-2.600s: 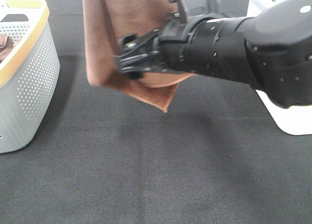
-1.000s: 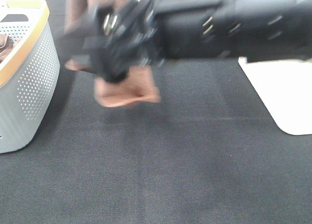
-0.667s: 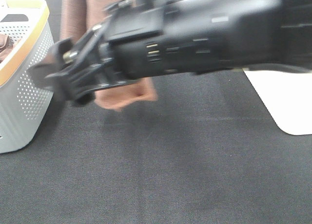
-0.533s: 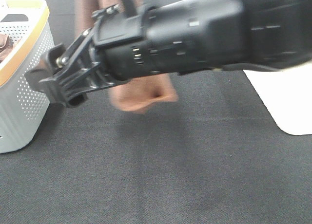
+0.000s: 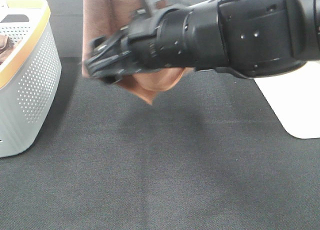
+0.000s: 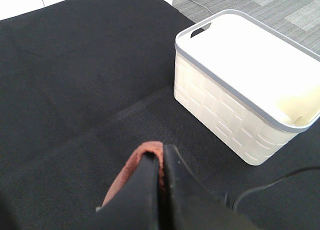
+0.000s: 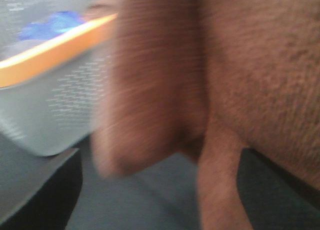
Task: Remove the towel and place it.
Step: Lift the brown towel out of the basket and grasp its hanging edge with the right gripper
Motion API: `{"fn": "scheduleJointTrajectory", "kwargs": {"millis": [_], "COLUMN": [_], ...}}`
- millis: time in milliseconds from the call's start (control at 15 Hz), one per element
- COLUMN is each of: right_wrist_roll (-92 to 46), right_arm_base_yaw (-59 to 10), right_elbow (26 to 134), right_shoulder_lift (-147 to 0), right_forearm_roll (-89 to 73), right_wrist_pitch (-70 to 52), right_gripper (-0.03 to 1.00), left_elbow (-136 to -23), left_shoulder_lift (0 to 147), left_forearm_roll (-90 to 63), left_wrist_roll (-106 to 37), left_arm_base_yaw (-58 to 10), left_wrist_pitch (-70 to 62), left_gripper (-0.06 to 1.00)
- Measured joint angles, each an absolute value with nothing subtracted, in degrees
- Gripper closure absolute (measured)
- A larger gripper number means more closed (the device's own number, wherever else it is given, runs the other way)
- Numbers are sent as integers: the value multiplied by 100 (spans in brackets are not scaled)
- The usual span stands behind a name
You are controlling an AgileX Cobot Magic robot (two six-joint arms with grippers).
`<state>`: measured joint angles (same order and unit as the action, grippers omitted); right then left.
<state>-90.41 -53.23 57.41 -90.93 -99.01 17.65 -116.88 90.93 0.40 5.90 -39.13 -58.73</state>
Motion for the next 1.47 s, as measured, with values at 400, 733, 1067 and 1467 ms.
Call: {"fn": "scheduleJointTrajectory", "kwargs": {"millis": [400,733,1067,1467], "right_wrist_roll": [-9133,-9557,-9884,-10359], "right_arm_base_yaw": [-5323,-5323,-5323,-5323], "right_elbow": [5741,5741,5741,5741], "right_shoulder_lift": [-9093,-9093,-9093,-9093], "right_forearm_roll": [-9964,-9975,-9987,-9992], "right_wrist_pitch": [2555,3180,3180,3421], "right_gripper": [17,17,17,17], "left_elbow": [-11688,-11688,-11688,-11688], "left_shoulder_lift": [9053,8766,8761,8761], "left_forearm_roll": [0,327,178,103], "left_wrist_roll": [590,166,-401,-1432], "left_arm_base_yaw": [-3913,-3913,-3913,-3913], "left_wrist_pitch": [-5873,-5844,-5730,-5707], "left_gripper": [94,94,94,94]}}
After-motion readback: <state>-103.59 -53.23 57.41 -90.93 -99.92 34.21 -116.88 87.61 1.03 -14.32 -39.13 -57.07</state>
